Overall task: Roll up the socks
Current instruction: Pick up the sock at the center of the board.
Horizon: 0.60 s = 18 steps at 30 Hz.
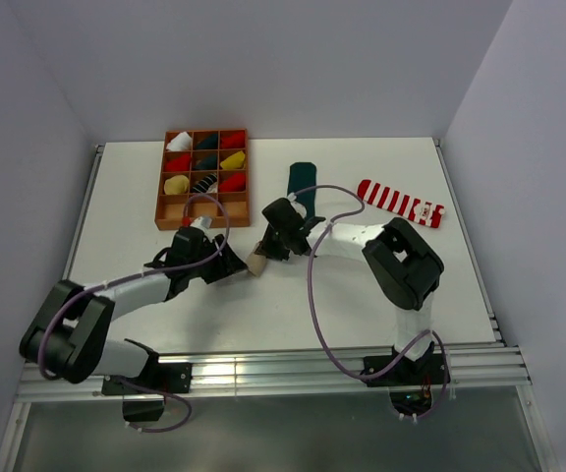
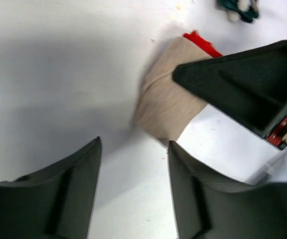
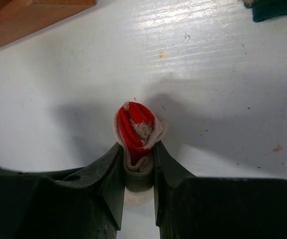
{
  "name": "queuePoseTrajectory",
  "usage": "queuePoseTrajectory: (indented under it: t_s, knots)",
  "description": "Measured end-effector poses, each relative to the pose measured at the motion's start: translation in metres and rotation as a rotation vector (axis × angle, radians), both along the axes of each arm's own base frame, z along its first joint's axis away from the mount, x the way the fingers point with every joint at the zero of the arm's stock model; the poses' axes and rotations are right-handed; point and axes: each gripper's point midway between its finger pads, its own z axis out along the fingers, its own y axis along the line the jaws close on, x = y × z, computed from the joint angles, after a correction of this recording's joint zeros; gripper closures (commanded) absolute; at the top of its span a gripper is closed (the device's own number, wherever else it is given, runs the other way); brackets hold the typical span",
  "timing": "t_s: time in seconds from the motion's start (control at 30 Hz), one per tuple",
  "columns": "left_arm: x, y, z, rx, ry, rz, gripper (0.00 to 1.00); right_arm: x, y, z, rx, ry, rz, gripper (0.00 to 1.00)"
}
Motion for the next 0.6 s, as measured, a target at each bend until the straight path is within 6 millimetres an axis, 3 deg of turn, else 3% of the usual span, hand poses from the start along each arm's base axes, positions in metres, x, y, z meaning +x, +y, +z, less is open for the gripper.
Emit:
queuePoseTrajectory:
  t_s: [0.17, 0.37, 0.47, 0.6]
  knots:
    - [-0.002, 0.012, 0.017, 0.178, -0.121, 0.034, 0.35, 0.002, -0.004, -0.001, -0.05, 0.02, -0.003, 1.0]
    - [-0.008, -0.016, 0.043, 0.33, -0.331, -0.044, 0.33, 0.001, -0.004, -0.001, -0.076, 0.041, 0.002, 1.0]
    - [-0.005, -0.023, 0.043, 0.399, -0.394, -0.069, 0.33, 0.001, -0.004, -0.001, -0.083, 0.047, 0.005, 1.0]
    - [0.001, -0.03, 0.029, 0.518, -0.454, -0.108, 0.32, 0.001, -0.003, -0.002, -0.087, 0.054, 0.011, 1.0]
